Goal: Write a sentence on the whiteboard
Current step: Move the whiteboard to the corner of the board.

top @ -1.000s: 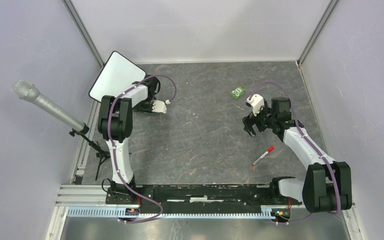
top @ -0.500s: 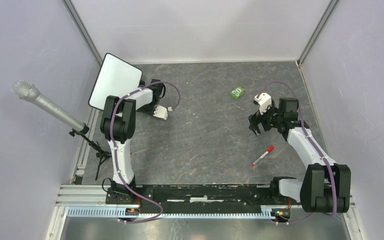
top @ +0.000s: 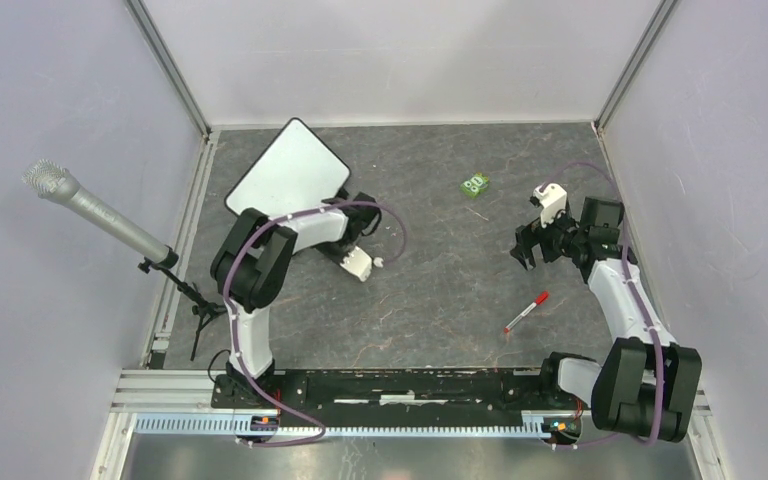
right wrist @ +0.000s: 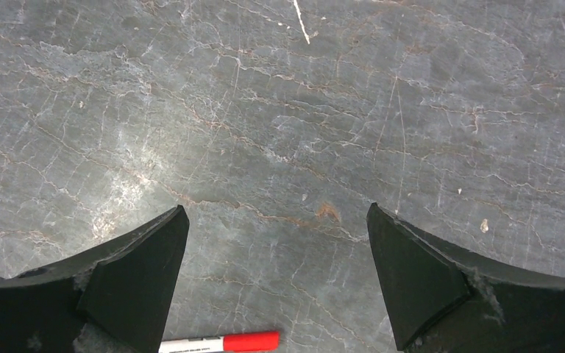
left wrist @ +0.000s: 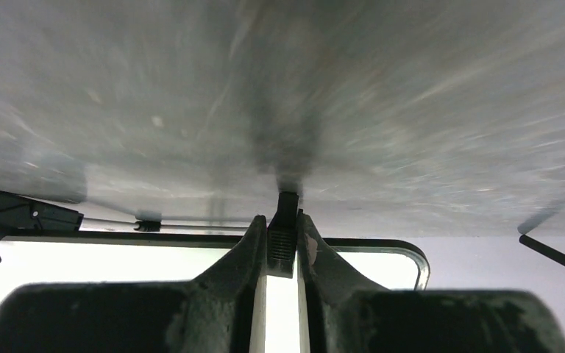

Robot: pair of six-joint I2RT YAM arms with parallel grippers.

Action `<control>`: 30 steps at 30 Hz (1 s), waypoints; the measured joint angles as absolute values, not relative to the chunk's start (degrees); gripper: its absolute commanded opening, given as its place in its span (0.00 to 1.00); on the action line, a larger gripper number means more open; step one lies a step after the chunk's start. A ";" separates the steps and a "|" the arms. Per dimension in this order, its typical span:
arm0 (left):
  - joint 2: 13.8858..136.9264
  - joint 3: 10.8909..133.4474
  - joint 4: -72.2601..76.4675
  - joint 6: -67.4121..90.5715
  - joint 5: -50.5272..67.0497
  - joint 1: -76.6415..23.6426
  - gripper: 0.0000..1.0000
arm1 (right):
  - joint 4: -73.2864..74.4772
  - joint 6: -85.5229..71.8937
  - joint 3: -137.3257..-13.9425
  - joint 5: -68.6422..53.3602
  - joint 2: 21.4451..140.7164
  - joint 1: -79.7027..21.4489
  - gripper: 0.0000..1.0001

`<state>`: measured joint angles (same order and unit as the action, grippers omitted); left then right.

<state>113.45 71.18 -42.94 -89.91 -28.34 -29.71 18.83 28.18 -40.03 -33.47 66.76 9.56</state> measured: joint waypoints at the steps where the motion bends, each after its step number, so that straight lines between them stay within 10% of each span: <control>1: 112.73 70.32 -43.44 -89.71 -28.16 -31.57 0.03 | 19.27 28.21 -40.16 -33.82 66.39 9.91 0.97; 30: 104.53 66.92 -59.13 -65.69 -23.55 -77.41 0.03 | 33.12 32.91 -44.82 -35.09 58.15 14.66 0.98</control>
<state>104.53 66.92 -59.13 -65.69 -23.55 -77.41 33.12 32.91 -44.82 -35.09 58.15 14.66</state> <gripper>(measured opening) 0.219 0.976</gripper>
